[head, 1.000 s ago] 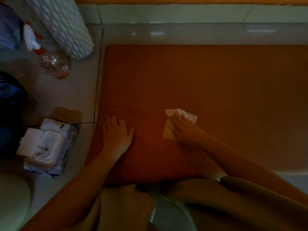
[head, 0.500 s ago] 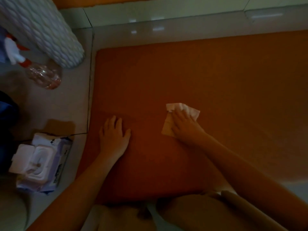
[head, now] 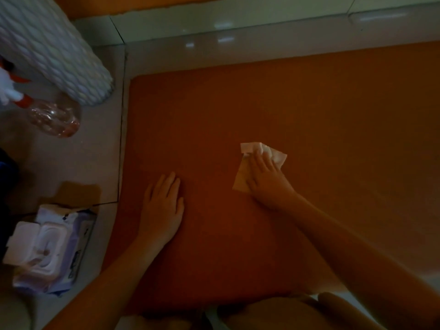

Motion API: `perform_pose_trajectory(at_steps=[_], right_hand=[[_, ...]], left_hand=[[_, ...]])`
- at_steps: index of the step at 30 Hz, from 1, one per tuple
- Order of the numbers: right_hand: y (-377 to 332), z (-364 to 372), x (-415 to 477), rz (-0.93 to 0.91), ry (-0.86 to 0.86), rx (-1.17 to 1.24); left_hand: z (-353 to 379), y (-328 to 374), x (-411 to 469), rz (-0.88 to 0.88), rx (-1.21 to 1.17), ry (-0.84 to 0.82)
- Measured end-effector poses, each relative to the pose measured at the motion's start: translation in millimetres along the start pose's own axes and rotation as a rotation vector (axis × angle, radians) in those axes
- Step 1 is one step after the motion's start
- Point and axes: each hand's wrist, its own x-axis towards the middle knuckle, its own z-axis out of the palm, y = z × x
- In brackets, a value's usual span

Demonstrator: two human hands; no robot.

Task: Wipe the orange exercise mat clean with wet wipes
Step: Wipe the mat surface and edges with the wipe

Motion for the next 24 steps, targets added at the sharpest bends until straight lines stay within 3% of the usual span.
perform_pose_trajectory(at_steps=[3, 6, 9, 12, 15, 17, 19, 24], right_hand=[[-35.4, 7.5, -17.0, -0.182, -0.079, 0.112], [-24.4, 7.5, -35.7, -0.386, -0.186, 0.071], [9.3, 2.5, -16.9, -0.264, -0.082, -0.059], [5.4, 2.8, -1.0, -0.030, -0.016, 0.010], [-28.8, 7.7, -26.6, -0.176, -0.096, 0.158], [-32.6, 6.7, -58.8, -0.378, -0.193, 0.099], [-16.1, 3.1, -78.6, -0.466, -0.259, 0.030], [5.4, 8.2, -61.5, -0.227, -0.166, 0.000]], left_hand=[[1.9, -1.2, 3.0, 0.028, -0.026, -0.040], [1.8, -1.2, 4.3, 0.028, -0.026, -0.032], [2.0, -1.2, 4.0, 0.019, -0.036, -0.049], [1.7, -1.0, 4.1, 0.019, -0.050, -0.045], [0.6, -0.1, 2.6, 0.026, -0.039, -0.046], [-1.0, 0.5, 3.5, 0.026, -0.029, -0.057], [-2.4, 0.7, 3.7, 0.024, -0.035, -0.068], [2.6, -0.8, 3.5, 0.014, -0.061, -0.037]])
